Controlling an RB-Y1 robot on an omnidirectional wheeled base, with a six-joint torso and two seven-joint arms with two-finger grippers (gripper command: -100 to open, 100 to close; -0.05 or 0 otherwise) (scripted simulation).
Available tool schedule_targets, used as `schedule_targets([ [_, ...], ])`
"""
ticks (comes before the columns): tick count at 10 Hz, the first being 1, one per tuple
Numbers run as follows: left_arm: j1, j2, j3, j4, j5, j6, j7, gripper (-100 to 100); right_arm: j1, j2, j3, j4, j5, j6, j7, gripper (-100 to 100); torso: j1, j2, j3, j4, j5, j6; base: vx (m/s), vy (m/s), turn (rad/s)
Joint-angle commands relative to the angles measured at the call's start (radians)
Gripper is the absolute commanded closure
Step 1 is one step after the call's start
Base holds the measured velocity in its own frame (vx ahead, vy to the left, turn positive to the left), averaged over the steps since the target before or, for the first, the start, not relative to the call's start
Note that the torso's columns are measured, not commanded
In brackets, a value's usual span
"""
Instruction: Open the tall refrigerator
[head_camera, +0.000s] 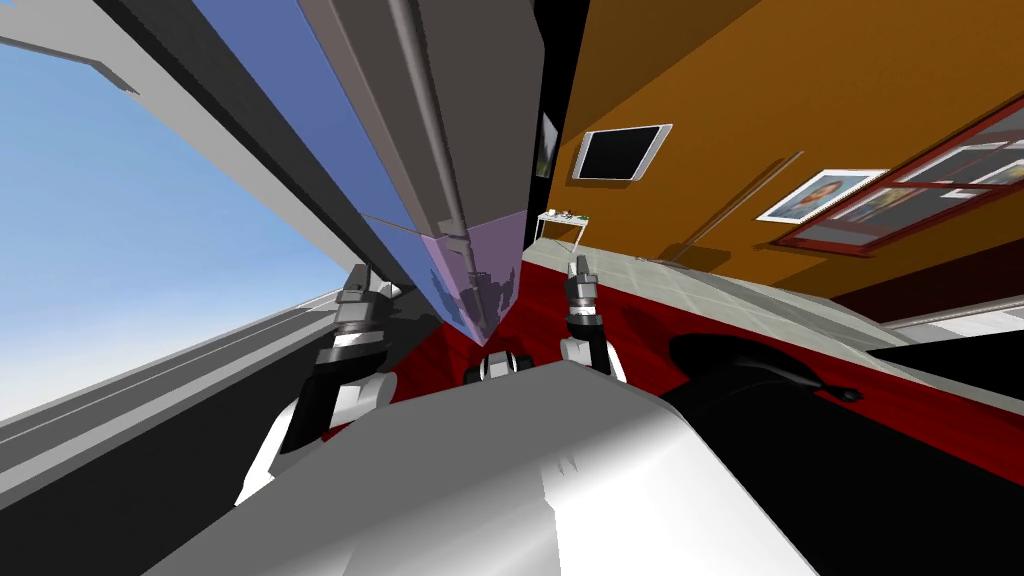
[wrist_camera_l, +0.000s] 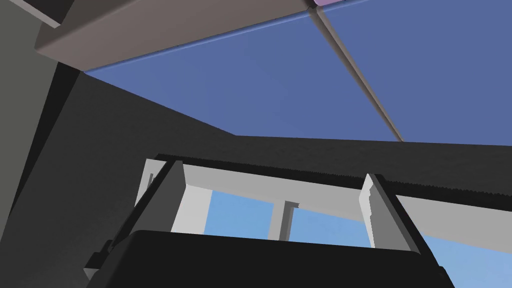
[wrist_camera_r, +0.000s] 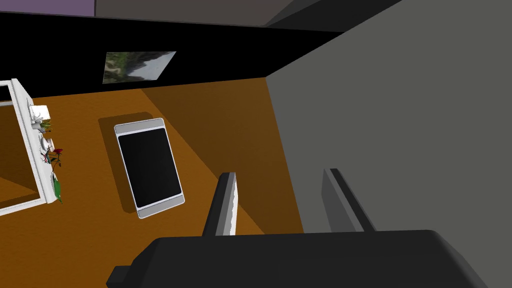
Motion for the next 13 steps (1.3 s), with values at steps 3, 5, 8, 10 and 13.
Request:
schedule_targets([
  [3,-0.022,0.053,0.031,-0.02,0.024,0.101,0.013,-100,0.0,0.0,0.0,0.0,0.0,0.0,0.0,0,-0.001,0.0,0.0,0.0,0.0,0.0,0.006,-0.045,-0.04],
  [5,-0.04,0.096,0.058,-0.034,0.045,0.167,0.023,-100,0.0,0.0,0.0,0.0,0.0,0.0,0.0,0,0.0,0.0,0.0,0.0,0.0,0.0,0.007,-0.049,-0.053],
  [8,-0.059,0.142,0.087,-0.045,0.068,0.243,0.034,-100,0.0,0.0,0.0,0.0,0.0,0.0,0.0,0,0.0,0.0,0.0,0.0,0.0,0.0,0.007,-0.051,-0.044],
  [10,-0.069,0.165,0.102,-0.05,0.079,0.295,0.04,-100,0.0,0.0,0.0,0.0,0.0,0.0,0.0,0,0.0,0.0,0.0,0.0,0.0,0.0,0.001,-0.049,-0.037],
  [13,-0.09,0.214,0.132,-0.056,0.103,0.369,0.052,-100,0.0,0.0,0.0,0.0,0.0,0.0,0.0,0,0.0,0.0,0.0,0.0,0.0,0.0,0.008,-0.047,-0.049],
])
